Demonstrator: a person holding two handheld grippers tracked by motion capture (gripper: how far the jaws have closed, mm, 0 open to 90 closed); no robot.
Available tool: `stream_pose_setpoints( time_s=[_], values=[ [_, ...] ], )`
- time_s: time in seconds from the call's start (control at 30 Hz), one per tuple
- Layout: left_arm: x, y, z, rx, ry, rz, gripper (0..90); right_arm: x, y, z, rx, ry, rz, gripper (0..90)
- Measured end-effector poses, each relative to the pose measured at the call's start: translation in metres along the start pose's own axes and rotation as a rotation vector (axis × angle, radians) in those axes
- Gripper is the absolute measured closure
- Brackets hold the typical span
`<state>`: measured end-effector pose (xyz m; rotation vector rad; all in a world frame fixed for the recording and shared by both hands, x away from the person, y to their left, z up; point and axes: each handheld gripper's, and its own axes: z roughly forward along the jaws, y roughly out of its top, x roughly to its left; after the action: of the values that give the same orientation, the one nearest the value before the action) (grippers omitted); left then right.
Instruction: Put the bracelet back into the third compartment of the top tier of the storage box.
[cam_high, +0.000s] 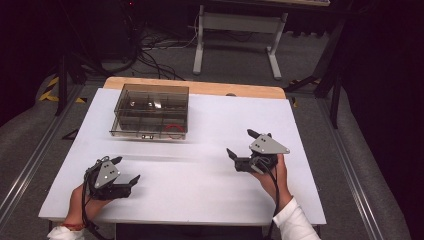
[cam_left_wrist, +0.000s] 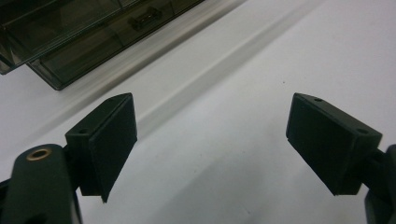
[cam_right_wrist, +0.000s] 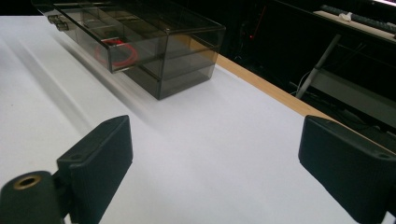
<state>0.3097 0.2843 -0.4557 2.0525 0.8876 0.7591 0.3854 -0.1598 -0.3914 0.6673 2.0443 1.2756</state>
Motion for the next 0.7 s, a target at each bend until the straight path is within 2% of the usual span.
stream_pose_setpoints(
  time_s=[0.2, 0.53, 0.7],
  values=[
    [-0.001, 0.001, -0.001, -0.004, 0.003, 0.0, 17.1, -0.005, -0.01, -0.01, 0.008, -0.017, 0.011, 10.3],
    [-0.001, 0.001, -0.001, -0.003, 0.004, 0.001, 17.0, -0.005, -0.025, -0.024, 0.001, -0.059, 0.021, 7.7],
    [0.0, 0.001, -0.002, -0.003, 0.005, -0.001, 17.2, -0.004, -0.033, -0.028, 0.0, -0.041, 0.035, 7.8]
  ],
)
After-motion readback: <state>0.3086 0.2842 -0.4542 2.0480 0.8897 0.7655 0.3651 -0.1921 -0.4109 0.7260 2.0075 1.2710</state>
